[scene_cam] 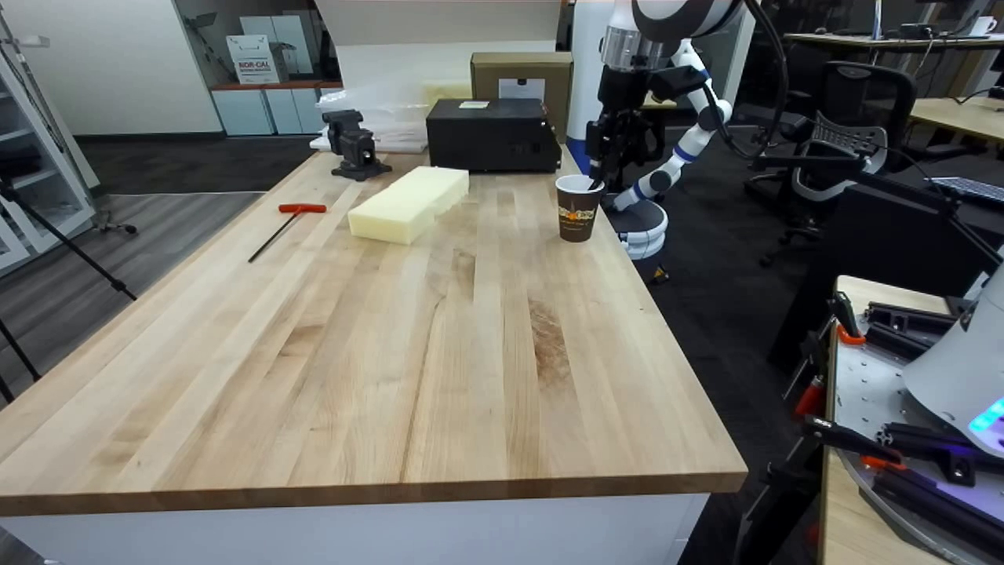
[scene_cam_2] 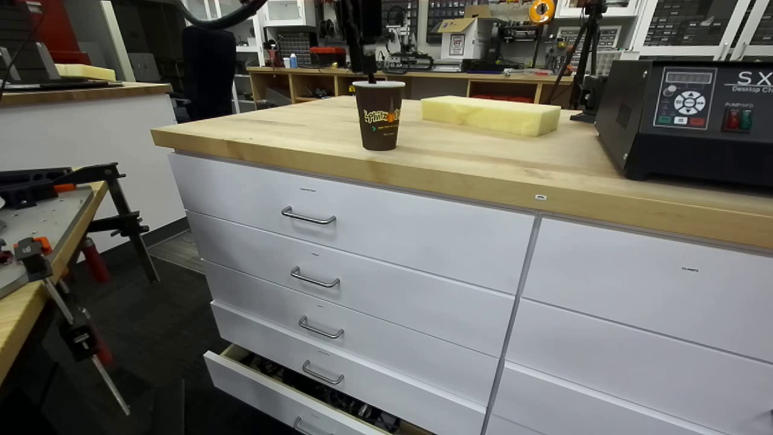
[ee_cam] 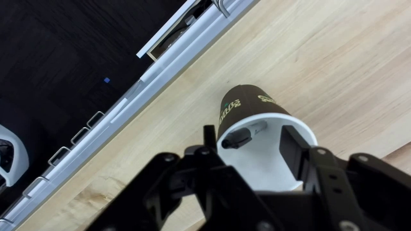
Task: Put the pen inside the brown coffee cup, remove the pen from the coffee cup
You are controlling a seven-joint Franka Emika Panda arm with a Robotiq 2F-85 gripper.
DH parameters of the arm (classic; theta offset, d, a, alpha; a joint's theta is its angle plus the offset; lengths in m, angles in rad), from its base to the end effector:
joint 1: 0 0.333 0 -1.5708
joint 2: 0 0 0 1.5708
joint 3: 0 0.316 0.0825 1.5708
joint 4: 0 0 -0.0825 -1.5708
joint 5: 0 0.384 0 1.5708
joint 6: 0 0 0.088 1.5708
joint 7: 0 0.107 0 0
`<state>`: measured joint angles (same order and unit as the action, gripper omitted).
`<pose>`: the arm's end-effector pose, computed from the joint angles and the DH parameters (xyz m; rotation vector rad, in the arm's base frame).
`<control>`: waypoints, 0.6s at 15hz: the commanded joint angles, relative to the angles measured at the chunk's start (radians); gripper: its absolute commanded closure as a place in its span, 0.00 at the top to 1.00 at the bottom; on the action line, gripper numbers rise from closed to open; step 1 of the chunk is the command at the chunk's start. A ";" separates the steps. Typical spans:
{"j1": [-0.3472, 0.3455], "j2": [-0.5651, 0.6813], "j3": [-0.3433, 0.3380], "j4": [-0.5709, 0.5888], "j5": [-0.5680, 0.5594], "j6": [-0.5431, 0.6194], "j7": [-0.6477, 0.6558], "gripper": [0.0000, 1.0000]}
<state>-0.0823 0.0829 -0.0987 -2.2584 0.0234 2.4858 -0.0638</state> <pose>0.5350 -0.0978 0.3398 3.1161 -0.2088 0.2265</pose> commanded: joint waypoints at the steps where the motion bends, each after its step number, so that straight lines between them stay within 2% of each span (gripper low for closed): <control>1: -0.011 0.001 0.004 0.010 0.021 -0.027 -0.023 0.24; 4: -0.011 0.003 0.005 0.010 0.022 -0.026 -0.023 0.05; 5: -0.011 0.004 0.005 0.010 0.022 -0.026 -0.024 0.02; 7: -0.010 0.003 0.005 0.011 0.023 -0.026 -0.024 0.00; 9: -0.010 0.002 0.005 0.013 0.024 -0.028 -0.024 0.03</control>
<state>-0.0823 0.0873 -0.0986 -2.2571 0.0270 2.4858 -0.0640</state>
